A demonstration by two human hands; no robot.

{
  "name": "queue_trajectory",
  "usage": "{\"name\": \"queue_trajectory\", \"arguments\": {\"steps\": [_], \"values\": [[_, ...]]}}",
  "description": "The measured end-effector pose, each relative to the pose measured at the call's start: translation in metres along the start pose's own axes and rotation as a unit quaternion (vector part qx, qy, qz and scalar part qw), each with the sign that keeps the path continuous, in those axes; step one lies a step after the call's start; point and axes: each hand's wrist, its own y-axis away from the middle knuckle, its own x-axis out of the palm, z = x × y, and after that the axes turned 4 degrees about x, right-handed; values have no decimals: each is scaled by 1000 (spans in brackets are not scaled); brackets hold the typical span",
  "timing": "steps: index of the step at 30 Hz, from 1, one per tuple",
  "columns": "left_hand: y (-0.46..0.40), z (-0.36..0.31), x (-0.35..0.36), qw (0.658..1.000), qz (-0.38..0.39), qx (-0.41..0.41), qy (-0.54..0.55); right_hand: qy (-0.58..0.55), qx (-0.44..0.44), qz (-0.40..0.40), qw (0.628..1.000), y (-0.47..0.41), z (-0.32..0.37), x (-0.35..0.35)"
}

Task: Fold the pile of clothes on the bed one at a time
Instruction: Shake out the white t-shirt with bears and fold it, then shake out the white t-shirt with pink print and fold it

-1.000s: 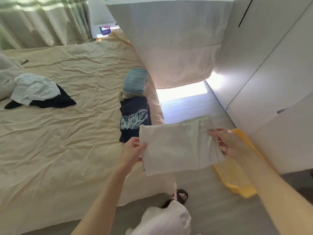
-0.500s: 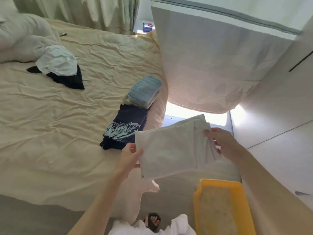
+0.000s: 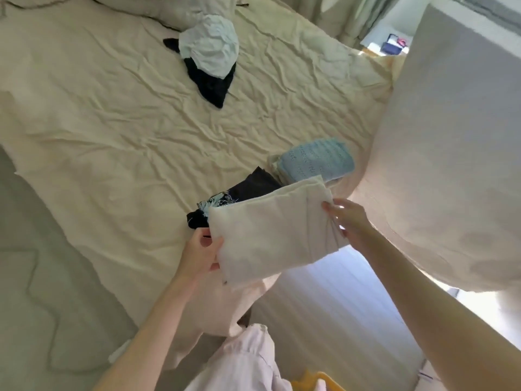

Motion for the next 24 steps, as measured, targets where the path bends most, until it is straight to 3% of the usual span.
{"name": "queue_trajectory", "arguments": {"steps": [10,16,21,24], "values": [[-118,9,0,993,-113,-14,2,124,-48,66,989,-153,48,97],[-143,41,4,987,-102,-121,-4,259,-44,63,963,-196,19,117],[-139,46,3,988,-93,-125,15,322,-62,60,943,-195,12,119],[-128,44,5,986,-83,-140,-44,396,-104,56,911,-177,18,115]]}}
